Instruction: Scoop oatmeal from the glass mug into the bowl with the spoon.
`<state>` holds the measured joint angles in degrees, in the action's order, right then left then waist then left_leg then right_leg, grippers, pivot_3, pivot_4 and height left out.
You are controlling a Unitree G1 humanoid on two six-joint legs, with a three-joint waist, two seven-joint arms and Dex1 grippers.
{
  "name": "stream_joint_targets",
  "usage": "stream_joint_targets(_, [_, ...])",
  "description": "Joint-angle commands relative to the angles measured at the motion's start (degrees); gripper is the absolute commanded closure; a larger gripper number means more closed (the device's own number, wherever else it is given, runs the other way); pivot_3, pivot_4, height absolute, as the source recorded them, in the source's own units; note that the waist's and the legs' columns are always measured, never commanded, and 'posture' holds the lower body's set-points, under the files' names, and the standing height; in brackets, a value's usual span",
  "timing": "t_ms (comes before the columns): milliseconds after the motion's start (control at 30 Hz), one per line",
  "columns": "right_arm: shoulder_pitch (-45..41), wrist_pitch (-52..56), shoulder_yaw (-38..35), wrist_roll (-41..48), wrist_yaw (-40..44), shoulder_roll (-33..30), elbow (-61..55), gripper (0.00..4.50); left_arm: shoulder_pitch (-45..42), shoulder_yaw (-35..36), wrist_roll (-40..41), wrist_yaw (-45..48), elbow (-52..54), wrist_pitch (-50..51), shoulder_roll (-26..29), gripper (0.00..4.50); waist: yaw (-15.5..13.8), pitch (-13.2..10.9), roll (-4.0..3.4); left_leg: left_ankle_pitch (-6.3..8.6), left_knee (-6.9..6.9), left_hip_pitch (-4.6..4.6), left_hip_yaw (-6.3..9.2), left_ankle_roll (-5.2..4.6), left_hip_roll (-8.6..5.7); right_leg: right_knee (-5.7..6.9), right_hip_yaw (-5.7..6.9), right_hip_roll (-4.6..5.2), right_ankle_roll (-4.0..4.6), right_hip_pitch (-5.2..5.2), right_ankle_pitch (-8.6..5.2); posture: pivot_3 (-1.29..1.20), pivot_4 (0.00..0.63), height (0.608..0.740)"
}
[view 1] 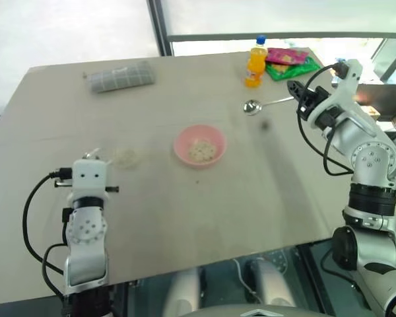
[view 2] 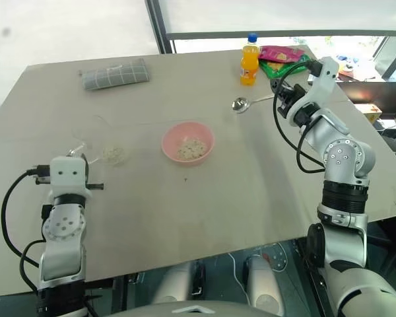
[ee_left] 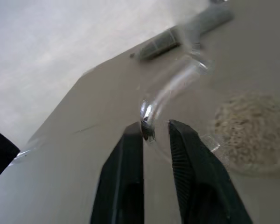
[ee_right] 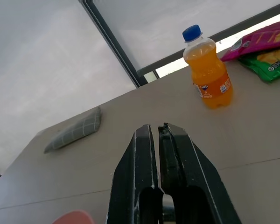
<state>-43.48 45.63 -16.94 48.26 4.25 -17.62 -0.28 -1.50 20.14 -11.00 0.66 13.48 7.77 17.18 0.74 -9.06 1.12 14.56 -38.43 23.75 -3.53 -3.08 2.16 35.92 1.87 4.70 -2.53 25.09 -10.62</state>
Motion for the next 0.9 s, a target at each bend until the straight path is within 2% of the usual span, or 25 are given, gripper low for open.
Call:
stream_joint_targets(33, [0.00, -0.57, -1.62, 0.24, -0.14, -0.41, -3.59, 4.42, 0.68, 1.94, 0.54, -1.38, -2.23, 1.30, 0.83, 4.48, 0.18, 0.03, -0.06, 0.00, 0.00, -0.01, -0.01, 0.00, 0.00, 0.02, -0.01, 0.00, 0.00, 0.00, 0.00, 0.00, 0.150, 0.740])
stream_joint_targets(200, [0.06, -0.44, -1.52, 0.09, -0.30, -0.12, -4.00, 4.42, -0.55, 2.10, 2.23, -2.07, -3.24, 2.00, 0.94, 4.48, 0.20, 0.06, -0.11, 0.00, 0.01, -0.04, -0.02, 0.00, 0.00, 0.07, -0.03, -0.05, 0.00, 0.02, 0.00, 0.00, 0.150, 0.740])
stream_joint_targets(400, [-2.70, 0.23, -1.42, 0.91, 0.12, -0.53, -4.09, 4.42, -5.18, 0.12, 7.89, 1.28, -2.59, 4.52, 0.69, 4.48, -0.05, 0.06, -0.11, 0.00, 0.00, -0.02, -0.02, 0.00, -0.01, 0.07, -0.02, -0.04, 0.00, 0.02, 0.00, 0.00, 0.150, 0.740])
stream_joint_targets(600, [-9.58, 3.29, -1.21, 7.64, 0.92, 1.89, -6.02, 4.42, -13.80, -4.09, 11.42, 5.51, -3.95, 8.69, 0.87, 4.48, -0.16, 0.04, -0.11, -0.01, -0.02, 0.08, 0.01, 0.00, -0.06, 0.02, -0.01, -0.04, -0.01, 0.02, 0.00, 0.00, 0.150, 0.740])
stream_joint_targets(800, [-15.37, 4.91, 2.93, 10.77, 5.31, 4.57, -7.49, 4.42, -25.41, -7.89, 12.54, 8.74, -13.96, 5.64, 1.49, 4.48, 0.02, 0.00, -0.03, -0.01, 0.00, 0.13, 0.06, 0.01, -0.04, -0.04, 0.02, -0.14, -0.01, 0.04, 0.01, 0.00, 0.150, 0.740])
stream_joint_targets(900, [-15.65, 5.53, 6.56, 9.04, 8.88, 3.43, -8.12, 4.42, -30.35, -8.39, 13.96, 10.17, -20.28, 4.49, 0.69, 4.48, 0.00, -0.01, -0.02, -0.01, 0.00, 0.13, 0.06, 0.01, -0.04, -0.04, 0.02, -0.13, -0.01, 0.04, 0.01, 0.00, 0.150, 0.740])
